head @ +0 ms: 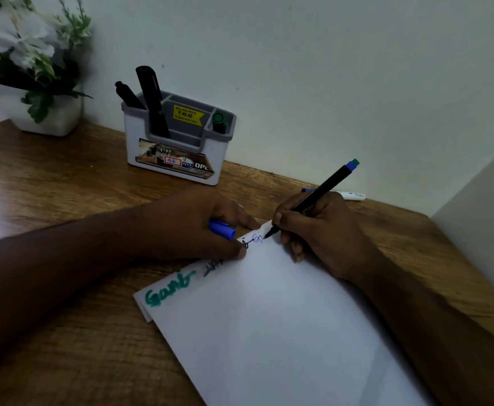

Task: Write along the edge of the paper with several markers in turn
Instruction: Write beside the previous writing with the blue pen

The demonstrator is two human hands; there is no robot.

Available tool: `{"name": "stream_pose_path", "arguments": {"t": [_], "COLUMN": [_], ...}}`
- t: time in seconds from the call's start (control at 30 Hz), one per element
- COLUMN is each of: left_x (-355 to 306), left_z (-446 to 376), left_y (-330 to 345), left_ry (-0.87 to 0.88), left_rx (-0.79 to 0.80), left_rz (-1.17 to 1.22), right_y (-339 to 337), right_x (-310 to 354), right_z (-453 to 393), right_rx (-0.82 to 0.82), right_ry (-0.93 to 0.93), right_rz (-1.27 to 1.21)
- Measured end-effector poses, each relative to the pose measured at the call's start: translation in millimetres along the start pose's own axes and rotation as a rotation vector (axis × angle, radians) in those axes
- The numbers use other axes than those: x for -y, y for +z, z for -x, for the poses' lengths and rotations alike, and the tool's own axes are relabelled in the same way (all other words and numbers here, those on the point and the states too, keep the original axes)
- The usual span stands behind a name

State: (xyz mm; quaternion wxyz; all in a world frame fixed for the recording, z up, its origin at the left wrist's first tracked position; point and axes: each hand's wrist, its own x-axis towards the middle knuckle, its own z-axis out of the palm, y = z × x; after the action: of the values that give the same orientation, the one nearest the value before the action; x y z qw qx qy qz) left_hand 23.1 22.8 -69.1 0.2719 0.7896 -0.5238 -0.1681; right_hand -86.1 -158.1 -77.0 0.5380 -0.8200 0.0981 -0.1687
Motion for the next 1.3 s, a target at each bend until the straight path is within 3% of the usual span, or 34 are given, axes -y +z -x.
{"name": "stream_pose_path", "arguments": {"t": [0.93,1.13,1.3], "left_x": [-2.1,-3.9,3.9], "left_z": [-0.5,0.5,-3.2], "left_y": [1.1,0.6,2.0], "left_ry": [-0.021,-0.065,-0.021], "left_rx": [0.011,-0.017,-0.001], "left_rz": [-0.017,0.005,-0.008], "right_y": [1.6,6.0,4.5], "right_x": [-0.4,4.7,0.9], "right_z": [2.1,10.2,4.2], "right_rx": [-0.117,0.012,-0.158], "right_ry": [0.028,-0.042,0.0], "right_rz": [0.003,0.087,0.058]}}
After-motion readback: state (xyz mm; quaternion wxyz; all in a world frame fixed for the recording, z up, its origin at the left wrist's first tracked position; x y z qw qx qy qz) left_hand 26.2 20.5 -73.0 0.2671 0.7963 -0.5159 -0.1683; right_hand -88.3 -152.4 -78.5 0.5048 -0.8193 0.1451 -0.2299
